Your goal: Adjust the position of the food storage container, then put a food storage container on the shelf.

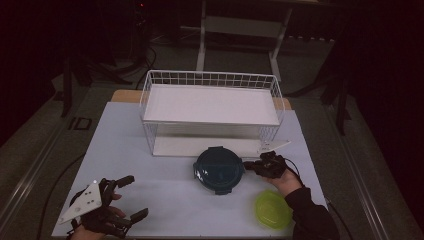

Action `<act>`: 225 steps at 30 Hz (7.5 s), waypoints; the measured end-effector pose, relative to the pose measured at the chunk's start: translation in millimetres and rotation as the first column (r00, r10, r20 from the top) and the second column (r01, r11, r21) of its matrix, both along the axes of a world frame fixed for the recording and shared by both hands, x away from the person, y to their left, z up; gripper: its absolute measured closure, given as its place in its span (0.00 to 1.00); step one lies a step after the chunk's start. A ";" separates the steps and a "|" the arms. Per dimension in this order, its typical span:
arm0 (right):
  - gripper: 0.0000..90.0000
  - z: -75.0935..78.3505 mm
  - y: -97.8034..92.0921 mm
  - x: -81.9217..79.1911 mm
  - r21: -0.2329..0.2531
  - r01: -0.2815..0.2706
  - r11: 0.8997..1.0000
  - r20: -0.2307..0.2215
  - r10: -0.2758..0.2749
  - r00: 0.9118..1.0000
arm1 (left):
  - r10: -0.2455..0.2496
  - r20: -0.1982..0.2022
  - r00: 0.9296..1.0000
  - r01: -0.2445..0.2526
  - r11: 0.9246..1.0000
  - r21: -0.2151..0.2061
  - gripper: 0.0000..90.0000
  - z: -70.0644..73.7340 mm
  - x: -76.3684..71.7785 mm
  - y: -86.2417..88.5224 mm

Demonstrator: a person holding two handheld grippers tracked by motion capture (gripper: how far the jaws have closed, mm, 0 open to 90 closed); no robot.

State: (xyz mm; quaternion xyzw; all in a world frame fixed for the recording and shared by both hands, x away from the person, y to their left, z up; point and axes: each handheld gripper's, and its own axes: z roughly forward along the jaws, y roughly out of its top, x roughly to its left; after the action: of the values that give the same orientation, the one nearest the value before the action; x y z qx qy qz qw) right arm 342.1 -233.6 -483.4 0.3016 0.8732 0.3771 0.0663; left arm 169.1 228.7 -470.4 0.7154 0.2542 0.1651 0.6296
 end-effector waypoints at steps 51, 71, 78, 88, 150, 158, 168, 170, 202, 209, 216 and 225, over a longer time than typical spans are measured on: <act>1.00 9.3 42.0 1.8 -0.121 -0.194 0.973 -0.040 0.191 0.981 | -0.009 -0.003 1.000 0.009 1.000 0.002 0.00 -1.0 -0.7 -1.5; 1.00 12.0 85.7 0.2 -0.169 -0.265 0.949 -0.041 0.262 0.964 | -0.020 -0.010 1.000 0.020 1.000 0.000 0.00 -1.8 -0.4 -2.6; 1.00 11.9 106.4 -1.2 -0.174 -0.295 0.939 -0.038 0.293 0.955 | -0.023 -0.011 1.000 0.023 1.000 0.002 0.00 -2.0 -0.5 -2.9; 1.00 11.6 125.3 -1.6 -0.174 -0.307 0.936 -0.038 0.305 0.951 | -0.026 -0.015 1.000 0.026 1.000 0.002 0.00 -2.7 -0.4 -3.5; 0.12 62.7 101.8 -61.0 0.096 0.083 0.992 0.045 -0.087 0.995 | 0.008 -0.280 0.960 0.026 0.993 0.117 0.00 28.9 55.5 -11.6; 0.12 53.2 104.4 -46.4 0.152 0.205 0.967 -0.134 -0.185 0.974 | 0.030 -0.414 0.910 -0.013 0.999 0.042 0.00 15.8 82.3 -7.3; 0.23 28.5 114.4 -26.0 0.147 0.289 0.946 -0.343 -0.225 0.912 | 0.144 -0.581 0.801 -0.111 0.989 0.093 0.00 -8.5 105.5 -1.5; 0.24 26.2 114.8 -23.8 0.147 0.291 0.945 -0.353 -0.225 0.908 | 0.178 -0.621 0.763 -0.140 0.984 0.111 0.00 -11.7 109.7 -0.1; 0.48 -14.6 116.1 4.6 0.194 0.413 0.890 -0.618 -0.216 0.756 | 0.005 -0.896 0.443 -0.185 0.979 -0.086 0.59 -52.2 144.3 19.4; 0.56 -28.8 119.7 7.0 0.215 0.444 0.870 -0.726 -0.162 0.669 | -0.051 -0.912 0.406 -0.167 0.977 -0.129 0.58 -57.9 147.4 18.5; 0.58 -29.0 118.8 7.9 0.219 0.454 0.864 -0.748 -0.149 0.646 | -0.058 -0.908 0.416 -0.157 0.978 -0.134 0.59 -58.0 146.7 18.7; 0.61 -17.8 120.9 -0.8 0.215 0.421 0.882 -0.721 -0.148 0.677 | -0.044 -0.901 0.432 -0.146 0.982 -0.118 0.62 -49.1 136.4 18.9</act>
State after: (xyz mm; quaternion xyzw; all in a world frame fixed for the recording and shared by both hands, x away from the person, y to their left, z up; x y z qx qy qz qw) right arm 341.3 -112.7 -501.3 0.5602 0.6902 0.3778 -0.2590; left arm 305.5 247.6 -519.5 0.6258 0.5854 -0.2453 0.4534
